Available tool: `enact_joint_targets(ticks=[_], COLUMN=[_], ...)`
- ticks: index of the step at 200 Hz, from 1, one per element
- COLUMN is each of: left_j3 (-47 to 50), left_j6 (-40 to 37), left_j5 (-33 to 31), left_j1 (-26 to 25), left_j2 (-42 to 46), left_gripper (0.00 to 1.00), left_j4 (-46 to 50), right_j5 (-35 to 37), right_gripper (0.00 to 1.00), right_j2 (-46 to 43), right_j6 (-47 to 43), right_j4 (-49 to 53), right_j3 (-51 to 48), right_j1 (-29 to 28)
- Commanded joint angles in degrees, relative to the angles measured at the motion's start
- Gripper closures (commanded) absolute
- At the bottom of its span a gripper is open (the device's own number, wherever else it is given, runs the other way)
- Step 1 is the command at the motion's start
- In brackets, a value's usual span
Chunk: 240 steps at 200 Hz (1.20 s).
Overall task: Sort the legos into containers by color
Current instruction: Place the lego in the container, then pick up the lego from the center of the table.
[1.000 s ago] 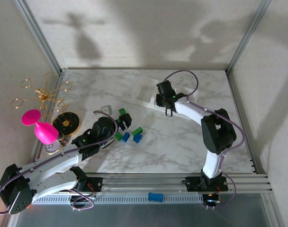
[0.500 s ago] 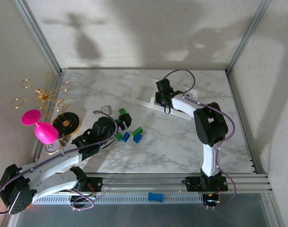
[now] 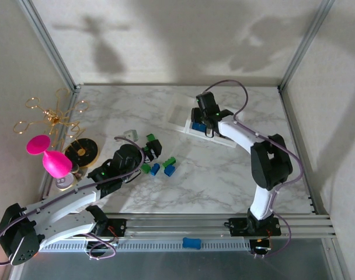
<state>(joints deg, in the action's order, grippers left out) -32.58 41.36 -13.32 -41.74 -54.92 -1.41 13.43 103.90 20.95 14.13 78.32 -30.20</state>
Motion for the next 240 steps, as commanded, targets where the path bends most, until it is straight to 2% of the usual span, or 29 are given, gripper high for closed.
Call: enact_joint_targets(ticks=[1,42,59,110,137,165,240], left_j3=[-1.98,-0.34,0.7,3.46,4.39,5.51,6.25], left_j6=[-1.03,-0.36,0.27,2.19,2.89,3.33,3.21], left_j5=[-0.61,-1.8,-2.27,-3.4,-4.38,-5.05,-5.97], left_j1=[0.69,0.78,0.78,0.87,0.91,0.87,0.94], left_j2=[1.8,4.56,5.94,10.62,12.97,15.03,15.42], left_gripper=[0.0,0.0,0.0,0.0,0.0,0.0,0.0], left_j4=[1.37,3.93,5.14,8.63,10.28,10.66,10.91], right_j5=[-0.68,-1.81,-2.76,-3.89,-1.58,0.28,2.37], right_gripper=[0.47,0.44,0.43,0.39,0.36,0.32,0.22], right_j2=[-5.11,-9.8,-10.85,-10.29,-9.49,-7.11,0.39], right_j6=[0.4,3.61,5.68,13.24,18.12,22.28,23.65], right_j4=[1.43,2.25,1.55,0.69,0.89,-0.13,-2.62], right_j3=[-4.09,-11.74,-14.64,-18.79,-19.47,-20.12,-17.15], right_j1=[-2.7,-9.29,-14.14,-23.57,-28.06,-30.52,-32.48])
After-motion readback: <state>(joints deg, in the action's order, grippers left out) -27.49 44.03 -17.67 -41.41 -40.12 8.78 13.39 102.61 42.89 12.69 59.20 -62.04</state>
